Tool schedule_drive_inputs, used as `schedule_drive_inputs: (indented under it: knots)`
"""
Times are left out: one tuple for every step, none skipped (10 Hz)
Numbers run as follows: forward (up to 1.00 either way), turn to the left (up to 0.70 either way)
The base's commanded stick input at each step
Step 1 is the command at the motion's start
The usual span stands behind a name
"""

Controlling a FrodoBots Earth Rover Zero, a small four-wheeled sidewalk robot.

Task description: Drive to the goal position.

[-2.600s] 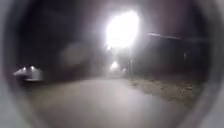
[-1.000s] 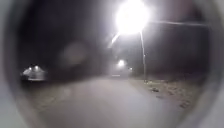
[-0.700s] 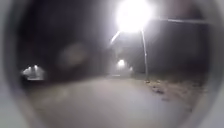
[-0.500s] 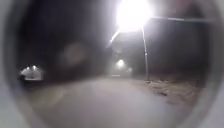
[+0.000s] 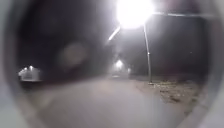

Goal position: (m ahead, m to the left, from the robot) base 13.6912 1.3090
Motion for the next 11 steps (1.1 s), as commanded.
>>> schedule_drive_inputs:
  knots:
    - [1.0, -0.05]
    - [1.0, 0.0]
    - [1.0, 0.01]
    - [1.0, 0.06]
    - [1.0, 0.13]
    - [1.0, 0.17]
    - [1.0, 0.17]
    - [1.0, 0.13]
    - [1.0, 0.09]
    - [1.0, 0.08]
    - [1.0, 0.1]
